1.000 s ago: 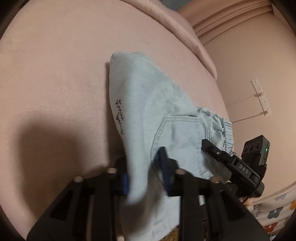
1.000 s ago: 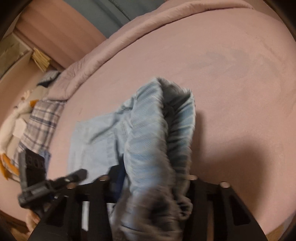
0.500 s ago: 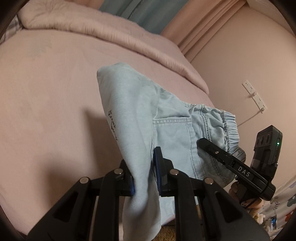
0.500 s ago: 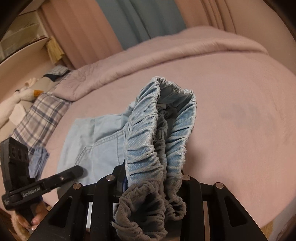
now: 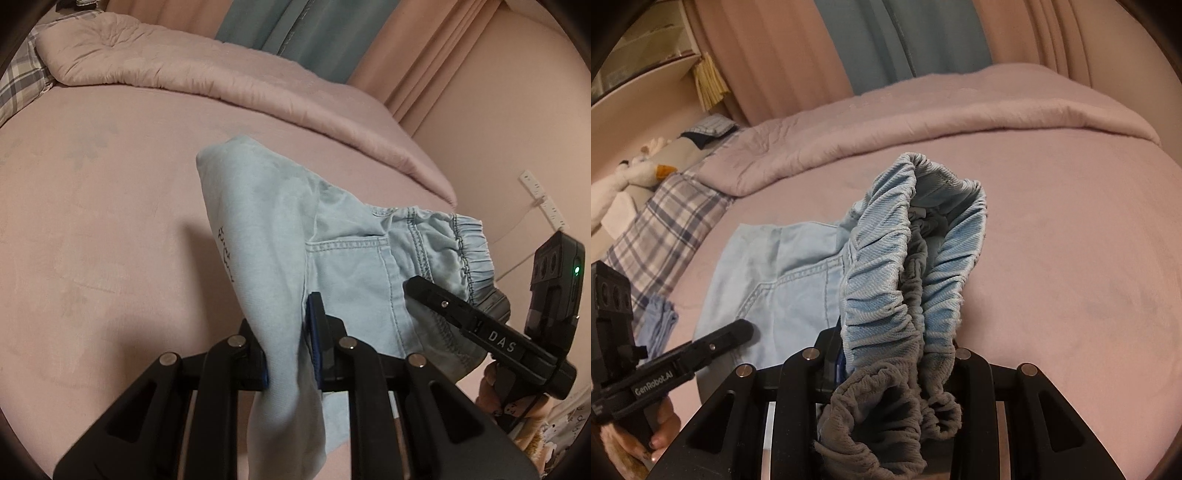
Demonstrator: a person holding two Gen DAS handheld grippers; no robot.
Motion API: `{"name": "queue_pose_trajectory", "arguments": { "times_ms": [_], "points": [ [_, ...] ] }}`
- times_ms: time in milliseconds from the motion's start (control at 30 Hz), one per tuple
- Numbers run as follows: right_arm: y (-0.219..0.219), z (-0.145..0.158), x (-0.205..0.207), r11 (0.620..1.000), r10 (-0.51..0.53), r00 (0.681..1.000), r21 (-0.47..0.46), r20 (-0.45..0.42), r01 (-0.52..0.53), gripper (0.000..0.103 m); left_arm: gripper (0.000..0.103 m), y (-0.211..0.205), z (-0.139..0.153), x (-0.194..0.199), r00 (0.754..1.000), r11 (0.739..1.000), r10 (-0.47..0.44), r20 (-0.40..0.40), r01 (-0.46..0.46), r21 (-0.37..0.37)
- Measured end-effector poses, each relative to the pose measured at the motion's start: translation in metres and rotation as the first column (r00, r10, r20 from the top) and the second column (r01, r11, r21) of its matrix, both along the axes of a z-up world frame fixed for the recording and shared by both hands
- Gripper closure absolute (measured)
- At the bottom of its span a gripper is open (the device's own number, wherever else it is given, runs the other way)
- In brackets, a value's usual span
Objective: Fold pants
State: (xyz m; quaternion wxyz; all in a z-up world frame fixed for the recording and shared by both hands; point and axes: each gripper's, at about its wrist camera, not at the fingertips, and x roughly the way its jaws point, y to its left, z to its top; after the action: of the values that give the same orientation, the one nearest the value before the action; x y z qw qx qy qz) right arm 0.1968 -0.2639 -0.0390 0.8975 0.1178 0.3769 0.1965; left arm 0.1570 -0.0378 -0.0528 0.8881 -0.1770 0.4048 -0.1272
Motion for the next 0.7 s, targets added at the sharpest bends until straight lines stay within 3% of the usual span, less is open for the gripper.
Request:
{"name": "queue_pose_trajectory", "arguments": {
  "times_ms": [133, 233, 333, 433, 500, 533, 600, 633, 700],
  "points": [
    [0.008, -0.019, 0.014, 1.0, -0.006, 0.998, -0.022, -0.064, 0.005, 0.068, 0.087, 0.014, -0.023, 0.007, 0.998, 1.0, 0.007, -0.07, -0.005, 0.017],
    [0.013, -0.037, 0.02, 0.998, -0.014, 0.992, -0.057, -0.122, 0.007, 0.068, 0.085, 0.012, -0.043, 0.012, 0.992, 0.997, 0.037, -0.117, -0.028, 0.077],
    [0.012, -0.05, 0.021, 0.996, -0.041, 0.988, -0.084, -0.15, 0.028, 0.063, 0.076, 0.017, -0.054, 0.013, 0.986, 0.995, 0.066, -0.152, -0.054, 0.081],
    [0.006, -0.053, 0.02, 0.996, -0.064, 0.982, -0.075, -0.178, 0.051, 0.051, 0.07, 0.019, -0.05, 0.008, 0.984, 0.995, 0.081, -0.158, -0.07, 0.072],
    [0.001, -0.05, 0.017, 0.993, -0.091, 0.978, -0.095, -0.187, 0.074, 0.039, 0.054, 0.019, -0.043, 0.001, 0.982, 0.993, 0.092, -0.163, -0.078, 0.089],
    [0.0, -0.047, 0.015, 0.99, -0.105, 0.977, -0.112, -0.183, 0.085, 0.038, 0.05, 0.018, -0.038, -0.003, 0.984, 0.993, 0.093, -0.154, -0.079, 0.091],
    [-0.007, -0.037, 0.002, 0.987, -0.119, 0.982, -0.128, -0.144, 0.101, 0.035, 0.029, 0.018, -0.022, -0.015, 0.988, 0.991, 0.096, -0.119, -0.084, 0.101],
    [-0.01, -0.027, -0.006, 0.986, -0.125, 0.985, -0.127, -0.122, 0.11, 0.033, 0.025, 0.018, -0.013, -0.021, 0.99, 0.99, 0.098, -0.098, -0.087, 0.11],
    [-0.019, -0.014, -0.021, 0.986, -0.132, 0.988, -0.115, -0.08, 0.122, 0.022, 0.01, 0.016, 0.006, -0.035, 0.993, 0.986, 0.107, -0.045, -0.099, 0.137]
  ]
}}
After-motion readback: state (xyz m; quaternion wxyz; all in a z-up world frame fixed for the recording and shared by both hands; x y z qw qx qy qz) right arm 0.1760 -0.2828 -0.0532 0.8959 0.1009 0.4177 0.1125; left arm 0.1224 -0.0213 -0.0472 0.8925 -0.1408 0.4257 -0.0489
